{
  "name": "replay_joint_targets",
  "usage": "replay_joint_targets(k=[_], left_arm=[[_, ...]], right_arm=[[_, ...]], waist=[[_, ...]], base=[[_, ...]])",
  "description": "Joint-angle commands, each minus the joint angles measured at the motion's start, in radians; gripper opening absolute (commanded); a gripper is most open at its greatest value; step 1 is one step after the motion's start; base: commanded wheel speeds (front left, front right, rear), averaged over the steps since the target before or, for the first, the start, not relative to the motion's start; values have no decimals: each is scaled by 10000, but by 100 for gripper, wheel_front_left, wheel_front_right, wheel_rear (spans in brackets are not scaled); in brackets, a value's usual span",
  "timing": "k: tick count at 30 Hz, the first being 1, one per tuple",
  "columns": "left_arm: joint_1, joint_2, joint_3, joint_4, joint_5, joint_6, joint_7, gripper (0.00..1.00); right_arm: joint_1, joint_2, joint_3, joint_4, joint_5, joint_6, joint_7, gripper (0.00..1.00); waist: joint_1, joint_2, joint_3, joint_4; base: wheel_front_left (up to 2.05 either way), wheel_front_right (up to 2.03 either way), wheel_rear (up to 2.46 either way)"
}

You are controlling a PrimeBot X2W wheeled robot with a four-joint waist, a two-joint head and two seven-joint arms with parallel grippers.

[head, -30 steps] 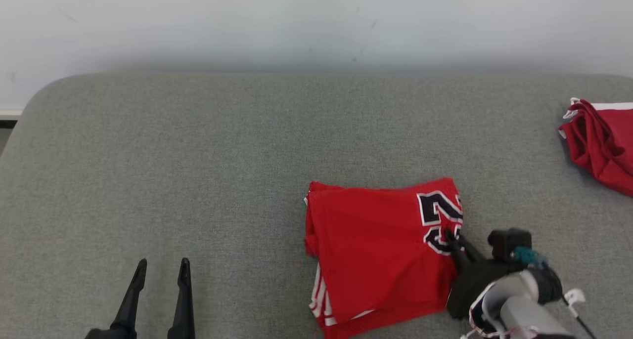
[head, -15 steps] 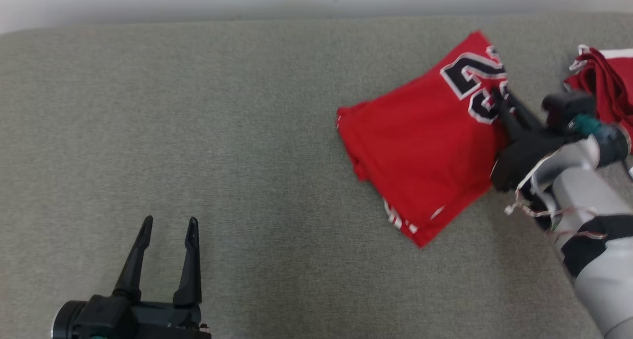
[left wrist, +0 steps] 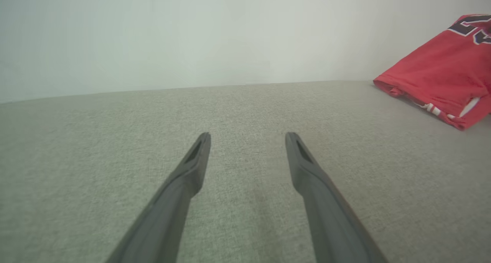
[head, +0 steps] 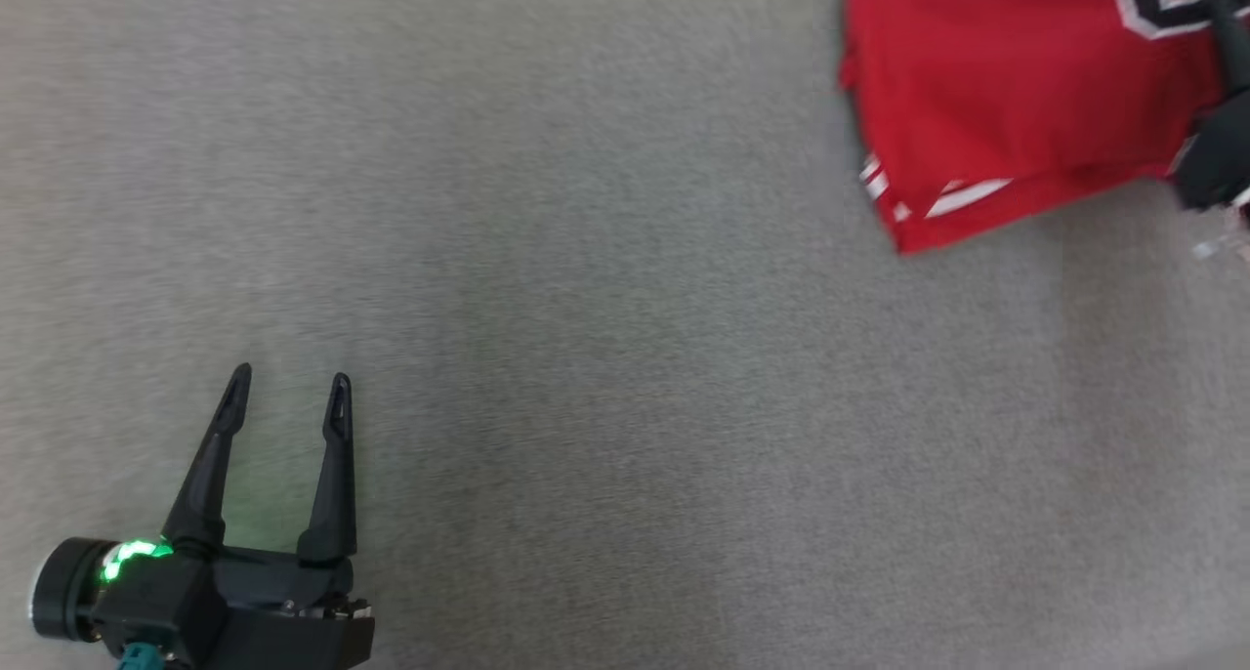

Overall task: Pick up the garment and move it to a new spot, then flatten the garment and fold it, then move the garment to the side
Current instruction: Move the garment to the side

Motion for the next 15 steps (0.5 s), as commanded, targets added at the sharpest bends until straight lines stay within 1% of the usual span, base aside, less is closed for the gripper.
replay_joint_targets(k=[1, 6, 7, 15], left_arm=[[-80, 84, 40, -63, 113, 17, -26, 100], [-52, 298, 82, -414, 168, 17, -26, 100], [-75, 388, 106, -552, 211, 17, -26, 100], [-71, 627, 84, -917, 247, 17, -24, 100]], right_arm=[[-164, -84, 25, -60, 79, -29, 37, 0], [-598, -778, 197, 7, 313, -29, 247, 0], [-805, -1010, 268, 97, 358, -29, 361, 0], [-1667, -1806, 727, 700, 127, -29, 819, 0]], waist=[[-2, -2, 693, -698], [-2, -2, 1114, -1009], [-2, -2, 1273, -1070], [-2, -2, 1653, -1064]], base=[[0, 0, 0], [0, 0, 0], [0, 0, 0], [0, 0, 0]])
